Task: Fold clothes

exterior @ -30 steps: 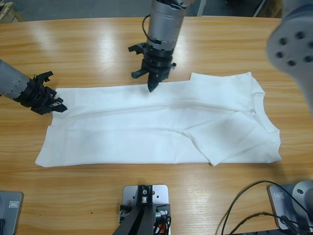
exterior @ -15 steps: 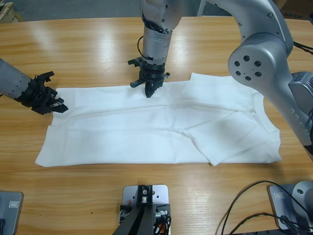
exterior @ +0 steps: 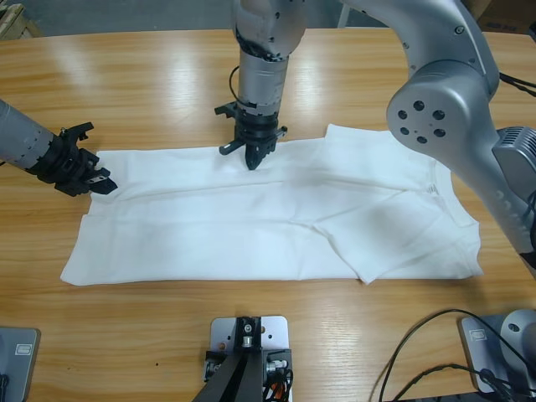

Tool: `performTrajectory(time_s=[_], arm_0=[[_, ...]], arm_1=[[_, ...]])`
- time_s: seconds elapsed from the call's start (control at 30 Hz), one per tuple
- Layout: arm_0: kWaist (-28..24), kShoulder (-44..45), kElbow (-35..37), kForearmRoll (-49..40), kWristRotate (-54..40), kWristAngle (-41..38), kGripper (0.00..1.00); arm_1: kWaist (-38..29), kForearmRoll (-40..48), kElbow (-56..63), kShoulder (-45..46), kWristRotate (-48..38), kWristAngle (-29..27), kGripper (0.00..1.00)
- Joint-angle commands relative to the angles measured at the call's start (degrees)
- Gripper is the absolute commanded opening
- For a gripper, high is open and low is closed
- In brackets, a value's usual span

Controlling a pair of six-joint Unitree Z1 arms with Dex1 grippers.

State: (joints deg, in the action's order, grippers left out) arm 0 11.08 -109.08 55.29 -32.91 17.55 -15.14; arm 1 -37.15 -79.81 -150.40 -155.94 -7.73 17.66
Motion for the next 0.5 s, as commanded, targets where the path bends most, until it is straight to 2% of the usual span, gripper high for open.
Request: performTrajectory(time_s=[0.03, 0.13, 0.3, 0.5], arm_0=[[1.0, -3.1, 0.4, 0.7, -0.8, 0.6, 0.000], [1.1, -3.2, 0.4, 0.7, -0.9, 0.6, 0.000], [1.1, -3.1, 0.4, 0.7, -0.9, 0.6, 0.000], [1.1, -3.2, 0.4, 0.7, -0.9, 0.6, 0.000]], arm_1=[[-2.1, -10.5, 4.1, 0.5, -1.8, -2.1, 0.000], [-2.1, -10.5, 5.8, 2.1, -2.3, -4.1, 0.000], [1.6, -10.1, 6.3, 6.0, -4.3, -11.1, 0.000], [2.7, -10.6, -3.8, 5.5, -1.8, -10.3, 0.000]])
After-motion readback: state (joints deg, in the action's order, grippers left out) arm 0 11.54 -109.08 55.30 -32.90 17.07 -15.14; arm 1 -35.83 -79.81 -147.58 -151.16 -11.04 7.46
